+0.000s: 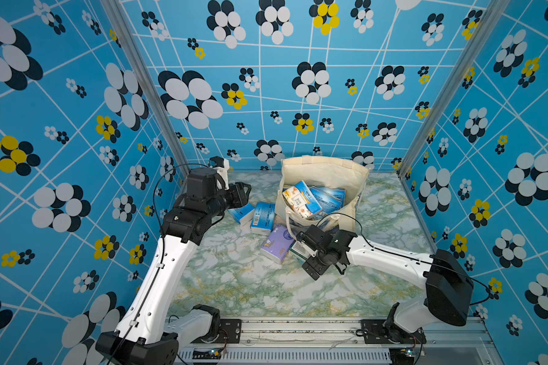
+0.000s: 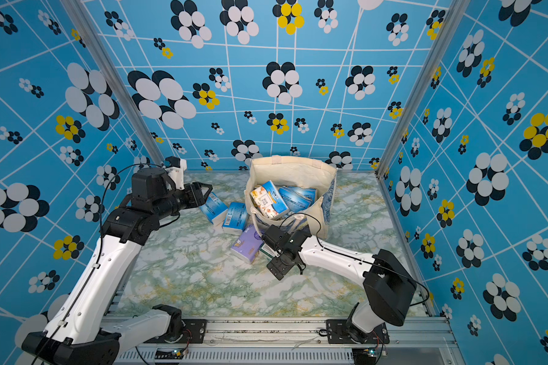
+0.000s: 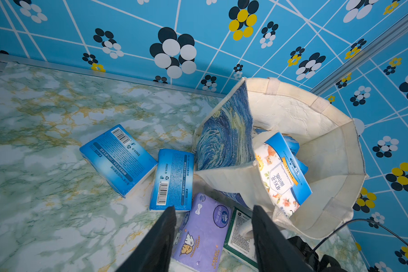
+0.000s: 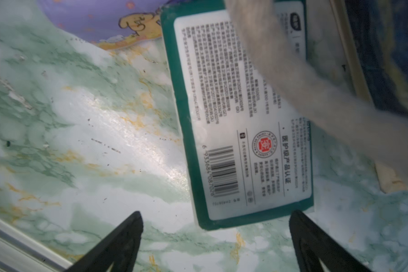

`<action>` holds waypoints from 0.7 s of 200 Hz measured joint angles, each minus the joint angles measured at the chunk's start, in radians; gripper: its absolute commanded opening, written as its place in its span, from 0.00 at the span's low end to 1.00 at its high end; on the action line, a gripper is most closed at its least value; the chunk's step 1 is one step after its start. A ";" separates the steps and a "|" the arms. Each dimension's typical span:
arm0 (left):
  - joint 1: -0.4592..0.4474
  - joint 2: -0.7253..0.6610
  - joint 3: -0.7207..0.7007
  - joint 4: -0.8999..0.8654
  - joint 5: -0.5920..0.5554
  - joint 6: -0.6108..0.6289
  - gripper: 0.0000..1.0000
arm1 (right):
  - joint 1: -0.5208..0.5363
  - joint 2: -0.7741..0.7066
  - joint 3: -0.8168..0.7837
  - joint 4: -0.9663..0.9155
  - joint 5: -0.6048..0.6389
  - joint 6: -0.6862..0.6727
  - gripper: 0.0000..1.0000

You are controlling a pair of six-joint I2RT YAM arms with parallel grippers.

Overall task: Put tissues into the canvas bag
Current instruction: Pick up the pack of facial tissues from the center of the board.

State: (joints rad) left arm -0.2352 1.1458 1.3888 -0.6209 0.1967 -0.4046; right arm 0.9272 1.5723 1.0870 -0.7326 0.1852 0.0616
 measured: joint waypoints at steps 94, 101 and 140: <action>0.021 -0.011 -0.007 -0.001 0.025 -0.004 0.55 | -0.027 0.090 0.014 0.101 0.085 -0.082 0.99; 0.022 -0.011 -0.007 -0.001 0.025 -0.003 0.55 | -0.032 0.097 0.014 0.106 0.075 -0.084 0.99; 0.038 -0.017 -0.007 -0.004 0.029 -0.003 0.56 | -0.045 0.111 0.020 0.112 -0.020 -0.080 0.98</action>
State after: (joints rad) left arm -0.1970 1.1290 1.3815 -0.6247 0.2253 -0.4080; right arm 0.8818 1.6833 1.1072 -0.6209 0.1654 -0.0181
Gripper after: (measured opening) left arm 0.555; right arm 0.991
